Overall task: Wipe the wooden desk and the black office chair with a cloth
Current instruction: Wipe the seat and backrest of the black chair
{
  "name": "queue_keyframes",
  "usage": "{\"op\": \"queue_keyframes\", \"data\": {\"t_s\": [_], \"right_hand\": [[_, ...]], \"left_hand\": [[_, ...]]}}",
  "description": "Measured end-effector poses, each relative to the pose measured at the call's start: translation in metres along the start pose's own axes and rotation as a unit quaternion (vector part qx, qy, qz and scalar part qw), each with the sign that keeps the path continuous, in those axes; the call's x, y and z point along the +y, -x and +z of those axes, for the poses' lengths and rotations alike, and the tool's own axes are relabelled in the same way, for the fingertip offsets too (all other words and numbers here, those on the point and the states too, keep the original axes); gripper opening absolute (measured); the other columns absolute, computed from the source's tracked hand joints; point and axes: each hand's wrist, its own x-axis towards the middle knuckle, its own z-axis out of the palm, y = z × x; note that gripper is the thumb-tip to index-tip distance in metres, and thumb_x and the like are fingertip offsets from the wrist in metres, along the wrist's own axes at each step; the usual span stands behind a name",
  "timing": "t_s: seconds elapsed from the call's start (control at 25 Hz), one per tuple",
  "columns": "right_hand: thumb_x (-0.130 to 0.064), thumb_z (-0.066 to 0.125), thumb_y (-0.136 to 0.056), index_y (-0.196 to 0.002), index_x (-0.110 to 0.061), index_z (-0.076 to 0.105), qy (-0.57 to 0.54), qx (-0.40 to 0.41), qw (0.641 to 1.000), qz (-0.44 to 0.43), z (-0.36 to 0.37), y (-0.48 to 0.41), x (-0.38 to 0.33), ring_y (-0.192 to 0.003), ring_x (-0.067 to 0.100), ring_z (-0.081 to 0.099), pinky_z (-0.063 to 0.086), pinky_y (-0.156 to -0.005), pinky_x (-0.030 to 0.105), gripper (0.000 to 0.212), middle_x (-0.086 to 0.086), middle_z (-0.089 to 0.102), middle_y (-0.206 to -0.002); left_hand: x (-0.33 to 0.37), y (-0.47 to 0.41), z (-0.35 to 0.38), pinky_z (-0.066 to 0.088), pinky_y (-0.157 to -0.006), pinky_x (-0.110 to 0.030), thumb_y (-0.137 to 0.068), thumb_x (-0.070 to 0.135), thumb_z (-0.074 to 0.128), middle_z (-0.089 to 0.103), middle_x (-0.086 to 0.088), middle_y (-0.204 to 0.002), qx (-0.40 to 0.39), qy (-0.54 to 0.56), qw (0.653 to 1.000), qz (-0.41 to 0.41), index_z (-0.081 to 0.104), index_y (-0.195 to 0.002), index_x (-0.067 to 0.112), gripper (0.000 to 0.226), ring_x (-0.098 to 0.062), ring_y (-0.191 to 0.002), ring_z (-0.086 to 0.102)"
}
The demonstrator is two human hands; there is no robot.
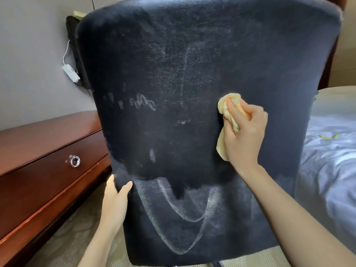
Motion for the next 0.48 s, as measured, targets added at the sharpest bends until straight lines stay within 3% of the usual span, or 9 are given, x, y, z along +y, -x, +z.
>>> {"op": "queue_keyframes", "data": {"t_s": [0.12, 0.24, 0.32, 0.48], "right_hand": [[0.004, 0.067, -0.08, -0.114, -0.012, 0.068, -0.007, -0.028, 1.0, -0.001, -0.005, 0.001, -0.001, -0.099, 0.039, 0.05, 0.026, -0.078, 0.009, 0.038, 0.019, 0.057, -0.111], [0.001, 0.069, -0.079, -0.116, -0.015, 0.067, -0.011, -0.05, 0.998, -0.029, 0.001, 0.009, -0.013, -0.097, 0.036, 0.051, 0.03, -0.079, 0.021, 0.04, 0.017, 0.058, -0.114], [-0.001, 0.067, -0.079, -0.117, -0.016, 0.066, -0.02, -0.056, 0.997, -0.056, 0.01, 0.015, -0.025, -0.097, 0.033, 0.051, 0.031, -0.081, 0.022, 0.041, 0.016, 0.058, -0.117], [-0.001, 0.066, -0.081, -0.118, -0.013, 0.066, -0.063, -0.04, 0.994, -0.077, 0.027, 0.016, -0.052, -0.101, 0.034, 0.05, 0.035, -0.087, 0.025, 0.04, 0.018, 0.056, -0.12]], "left_hand": [[0.0, 0.012, 0.004, 0.035, -0.108, -0.041, -0.096, 0.016, 0.052, 0.049, -0.001, -0.14, -0.003, -0.013, 1.0, 0.02, 0.037, -0.143, 0.018, 0.049, -0.021, -0.127, 0.046], [0.006, 0.031, 0.009, 0.04, -0.087, -0.024, -0.095, 0.013, 0.053, 0.059, 0.01, -0.113, -0.006, -0.001, 1.0, 0.031, 0.046, -0.128, 0.024, 0.035, -0.008, -0.101, 0.056], [0.007, 0.04, 0.012, 0.038, -0.078, -0.021, -0.096, 0.016, 0.052, 0.058, 0.02, -0.101, -0.013, -0.014, 0.999, 0.031, 0.048, -0.119, 0.03, 0.027, 0.004, -0.093, 0.054], [0.012, 0.052, 0.015, 0.036, -0.066, -0.02, -0.1, 0.027, 0.04, 0.062, 0.012, -0.096, -0.017, -0.055, 0.997, 0.041, 0.05, -0.109, 0.027, 0.014, 0.0, -0.087, 0.054]]}}
